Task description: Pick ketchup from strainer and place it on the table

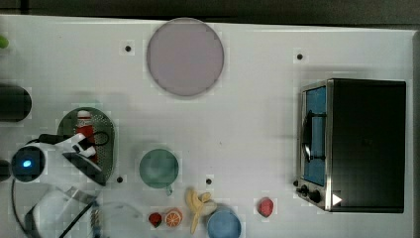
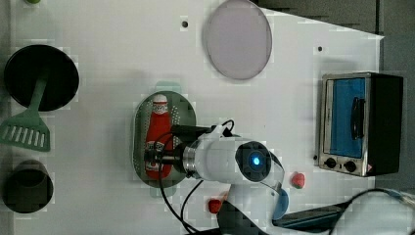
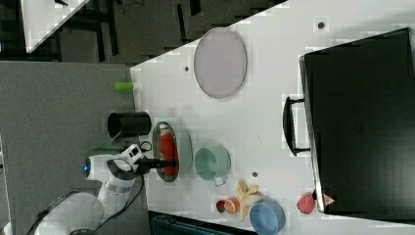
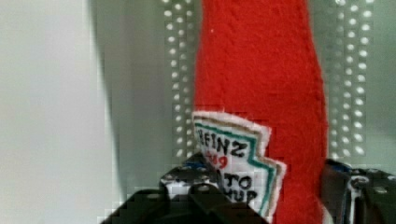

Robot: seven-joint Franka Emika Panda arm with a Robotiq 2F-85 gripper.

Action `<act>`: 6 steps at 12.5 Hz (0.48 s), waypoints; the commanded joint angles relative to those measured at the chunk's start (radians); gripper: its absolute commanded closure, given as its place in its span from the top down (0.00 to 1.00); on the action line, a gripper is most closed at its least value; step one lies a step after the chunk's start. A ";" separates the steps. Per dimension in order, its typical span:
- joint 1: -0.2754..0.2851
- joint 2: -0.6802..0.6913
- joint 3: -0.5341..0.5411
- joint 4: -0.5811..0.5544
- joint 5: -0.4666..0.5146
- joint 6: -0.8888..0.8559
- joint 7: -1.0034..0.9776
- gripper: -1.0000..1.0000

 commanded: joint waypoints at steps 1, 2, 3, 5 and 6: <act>-0.045 -0.173 0.096 0.050 0.088 -0.112 0.047 0.60; -0.059 -0.211 0.116 0.074 0.158 -0.170 0.044 0.60; -0.071 -0.242 0.127 0.105 0.229 -0.234 0.034 0.60; -0.093 -0.277 0.124 0.188 0.329 -0.379 -0.039 0.60; -0.108 -0.282 0.120 0.238 0.341 -0.451 -0.086 0.60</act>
